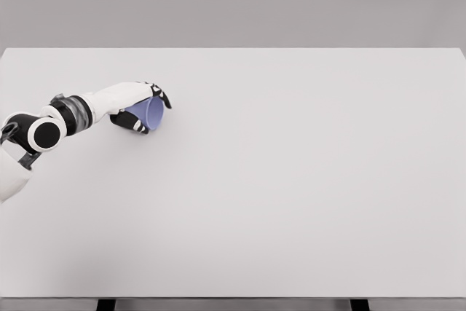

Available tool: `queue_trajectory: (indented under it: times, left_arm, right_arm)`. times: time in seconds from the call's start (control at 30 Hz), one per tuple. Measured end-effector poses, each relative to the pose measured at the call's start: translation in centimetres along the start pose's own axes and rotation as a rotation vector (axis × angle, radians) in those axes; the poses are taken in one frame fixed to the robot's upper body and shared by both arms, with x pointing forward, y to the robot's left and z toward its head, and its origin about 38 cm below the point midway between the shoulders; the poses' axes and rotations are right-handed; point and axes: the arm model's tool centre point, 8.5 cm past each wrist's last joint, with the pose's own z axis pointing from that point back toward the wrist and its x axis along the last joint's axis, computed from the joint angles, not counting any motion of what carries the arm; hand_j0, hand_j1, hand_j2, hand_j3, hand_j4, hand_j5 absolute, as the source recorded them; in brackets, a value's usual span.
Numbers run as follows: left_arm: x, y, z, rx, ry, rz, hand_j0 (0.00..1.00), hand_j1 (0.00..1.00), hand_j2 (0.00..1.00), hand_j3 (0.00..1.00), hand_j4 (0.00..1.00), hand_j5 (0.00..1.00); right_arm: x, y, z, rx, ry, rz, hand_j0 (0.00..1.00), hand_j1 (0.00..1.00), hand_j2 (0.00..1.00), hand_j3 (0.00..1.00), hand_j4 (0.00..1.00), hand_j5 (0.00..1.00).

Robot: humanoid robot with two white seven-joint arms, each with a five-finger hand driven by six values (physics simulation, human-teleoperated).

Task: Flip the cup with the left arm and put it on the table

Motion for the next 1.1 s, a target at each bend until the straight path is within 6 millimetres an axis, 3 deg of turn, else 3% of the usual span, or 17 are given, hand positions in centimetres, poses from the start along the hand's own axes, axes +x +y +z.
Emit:
queue_trajectory:
  times: [0.23,0.3,0.57,0.77,0.9,1.1]
  left_arm:
    - [0.1,1.1,0.5,0.012,-0.041,0.069,0.54,0.54,0.54,0.54,0.54,0.54]
    - [0.1,2.3,1.0,0.028,-0.065,0.106,0.54,0.54,0.54,0.54,0.54,0.54]
    - [-0.9,4.2,5.0,-0.017,-0.274,0.274,0.56,0.56,0.56,0.56,0.56,0.56]
    - [-1.5,5.3,6.4,0.022,-0.42,0.457,0.57,0.57,0.57,0.57,0.57,0.57]
    - [-2.2,5.6,6.3,0.075,-0.5,0.564,0.57,0.57,0.57,0.57,0.57,0.57]
    - [-2.3,4.7,4.2,0.123,-0.583,0.759,0.58,0.58,0.58,0.58,0.58,0.58]
  right_arm:
    - [0.0,0.0,0.0,0.0,0.0,0.0,1.0,1.0,1.0,1.0,1.0,1.0]
    - [0.0,0.0,0.0,0.0,0.0,0.0,1.0,1.0,1.0,1.0,1.0,1.0]
    - [0.0,0.0,0.0,0.0,0.0,0.0,1.0,1.0,1.0,1.0,1.0,1.0]
    - [0.0,0.0,0.0,0.0,0.001,0.0,1.0,1.0,1.0,1.0,1.0,1.0]
    - [0.0,0.0,0.0,0.0,0.0,0.0,1.0,1.0,1.0,1.0,1.0,1.0]
    - [0.0,0.0,0.0,0.0,0.0,0.0,1.0,1.0,1.0,1.0,1.0,1.0]
